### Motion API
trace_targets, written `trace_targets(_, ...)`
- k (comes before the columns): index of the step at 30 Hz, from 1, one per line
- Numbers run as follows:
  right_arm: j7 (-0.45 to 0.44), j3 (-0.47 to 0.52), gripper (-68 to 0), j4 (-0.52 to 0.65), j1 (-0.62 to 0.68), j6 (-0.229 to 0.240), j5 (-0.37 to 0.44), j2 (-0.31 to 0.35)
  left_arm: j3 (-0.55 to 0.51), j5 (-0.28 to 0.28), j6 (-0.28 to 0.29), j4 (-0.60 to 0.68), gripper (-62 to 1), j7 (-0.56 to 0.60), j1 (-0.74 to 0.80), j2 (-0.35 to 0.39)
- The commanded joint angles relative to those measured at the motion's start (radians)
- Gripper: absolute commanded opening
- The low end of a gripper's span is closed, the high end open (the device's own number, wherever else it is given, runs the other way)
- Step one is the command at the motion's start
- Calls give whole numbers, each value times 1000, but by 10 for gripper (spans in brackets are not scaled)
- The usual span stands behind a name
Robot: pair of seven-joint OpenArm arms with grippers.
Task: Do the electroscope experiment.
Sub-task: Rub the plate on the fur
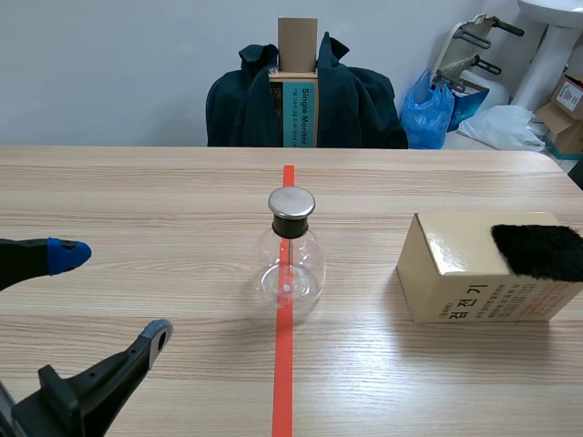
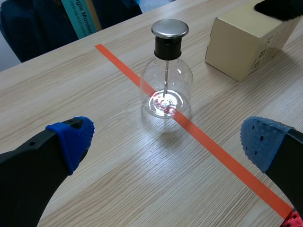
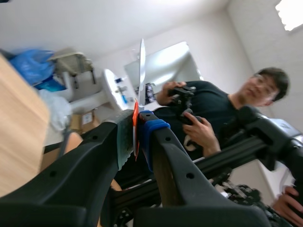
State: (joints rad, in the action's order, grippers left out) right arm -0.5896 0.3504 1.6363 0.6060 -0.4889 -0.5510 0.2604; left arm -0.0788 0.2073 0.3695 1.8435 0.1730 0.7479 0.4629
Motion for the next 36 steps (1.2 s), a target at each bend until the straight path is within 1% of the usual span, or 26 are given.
trace_targets(1,-8,-13,-666,-14,-26,-7,-17,11,5,3,0,5,14,18,-3,-2)
trace_targets(6,-17,-74,-667,-108,-76,12,-122,11,5,3,0,5,14,18,-3,-2)
trace_targets(12,-16,-128,-667,-203,-80,12,-206,11,5,3,0,5,14,18,-3,-2)
trace_targets(15,-13,-130,-667,-248,-80,11,-224,11,5,-12,0,5,14,18,-3,-2)
trace_targets(20,25,-128,-667,-290,-80,11,-232,11,5,-12,0,5,14,18,-3,-2)
trace_targets(26,86,-126,-667,-304,-79,11,-239,12,5,-12,0,5,14,18,-3,-2)
trace_targets(29,97,-126,-667,-304,-80,13,-274,11,5,-12,0,5,14,18,-3,-2)
trace_targets(36,97,-126,-667,-304,-80,69,-318,11,5,-12,0,5,14,18,-3,-2)
